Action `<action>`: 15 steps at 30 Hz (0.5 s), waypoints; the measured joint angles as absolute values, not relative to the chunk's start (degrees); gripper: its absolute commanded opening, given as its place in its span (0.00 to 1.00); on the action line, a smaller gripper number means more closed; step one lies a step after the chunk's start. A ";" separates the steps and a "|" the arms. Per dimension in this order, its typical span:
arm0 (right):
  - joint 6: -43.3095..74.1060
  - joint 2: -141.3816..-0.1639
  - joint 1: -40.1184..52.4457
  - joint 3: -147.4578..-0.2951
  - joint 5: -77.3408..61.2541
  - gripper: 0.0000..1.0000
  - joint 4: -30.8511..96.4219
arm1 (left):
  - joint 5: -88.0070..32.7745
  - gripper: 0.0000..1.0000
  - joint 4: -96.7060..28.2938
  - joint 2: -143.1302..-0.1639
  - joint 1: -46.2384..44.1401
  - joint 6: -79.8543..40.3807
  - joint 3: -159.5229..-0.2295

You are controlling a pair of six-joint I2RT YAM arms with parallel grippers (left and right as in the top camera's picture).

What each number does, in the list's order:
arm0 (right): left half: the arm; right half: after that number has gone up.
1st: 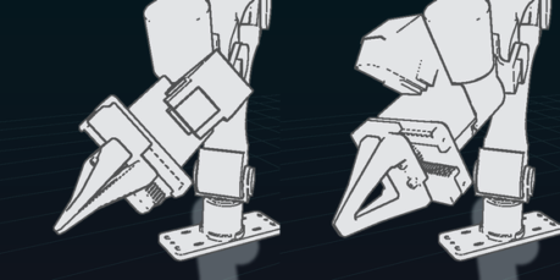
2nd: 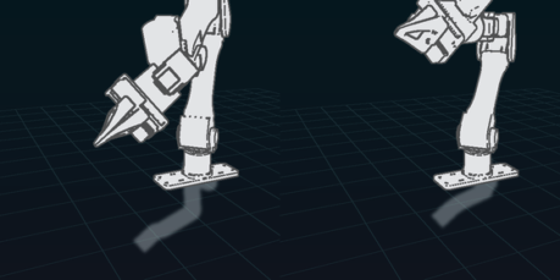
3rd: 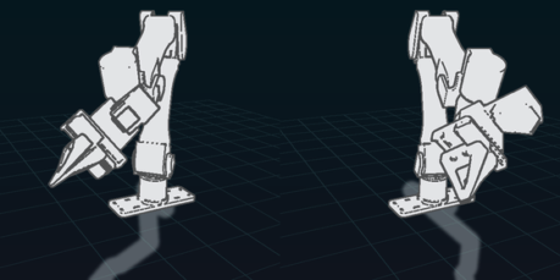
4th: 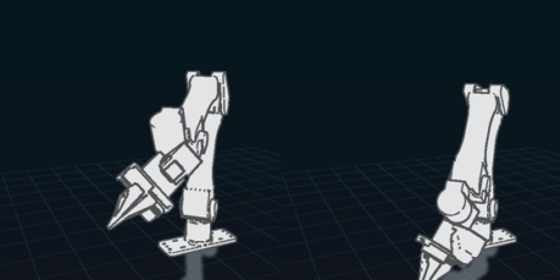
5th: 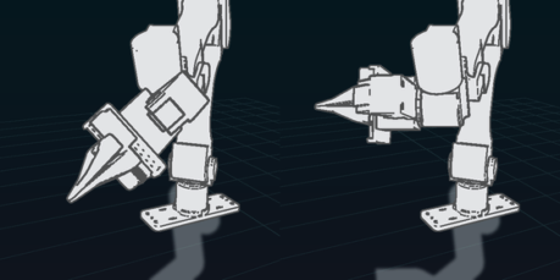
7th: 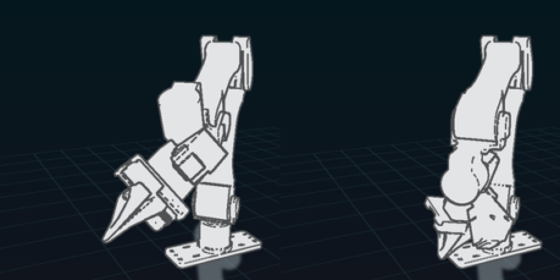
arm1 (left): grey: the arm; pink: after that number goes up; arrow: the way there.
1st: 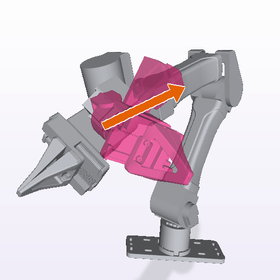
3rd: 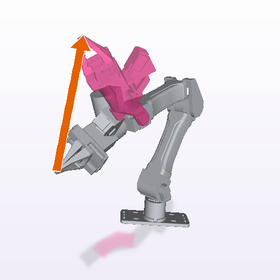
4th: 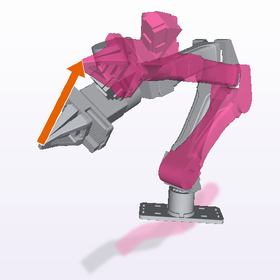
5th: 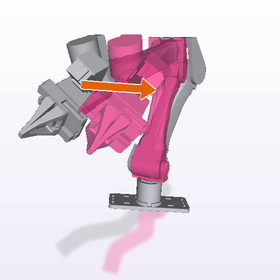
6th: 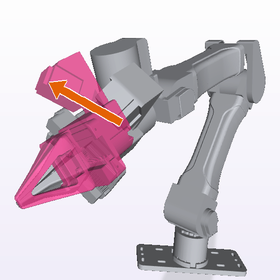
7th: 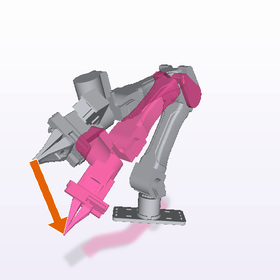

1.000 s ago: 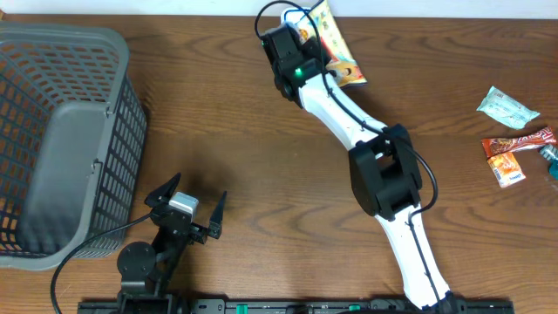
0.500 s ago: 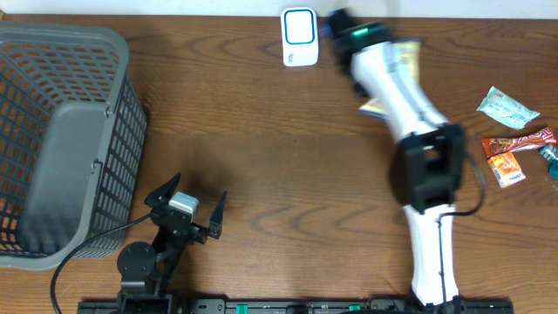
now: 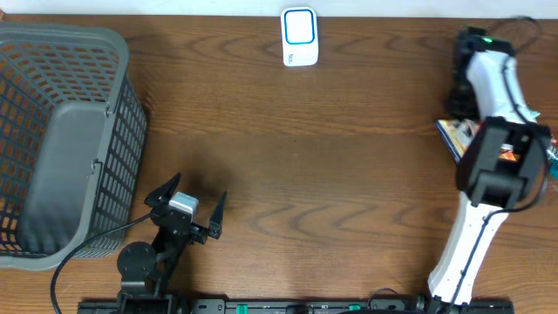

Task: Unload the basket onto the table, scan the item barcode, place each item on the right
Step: 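Carry the yellow snack bag to the far right and release it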

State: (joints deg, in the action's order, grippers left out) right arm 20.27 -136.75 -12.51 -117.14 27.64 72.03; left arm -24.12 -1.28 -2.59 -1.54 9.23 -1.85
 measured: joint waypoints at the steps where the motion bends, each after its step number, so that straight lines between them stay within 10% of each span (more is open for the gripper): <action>1: 20.47 -136.68 -14.20 -117.16 26.79 0.99 72.23 | -24.12 0.98 -1.28 -2.59 -1.54 9.23 -1.85; 15: 22.68 -106.21 -15.00 -117.34 1.04 0.99 78.72 | -24.12 0.98 -1.28 -2.59 -1.54 9.23 -1.85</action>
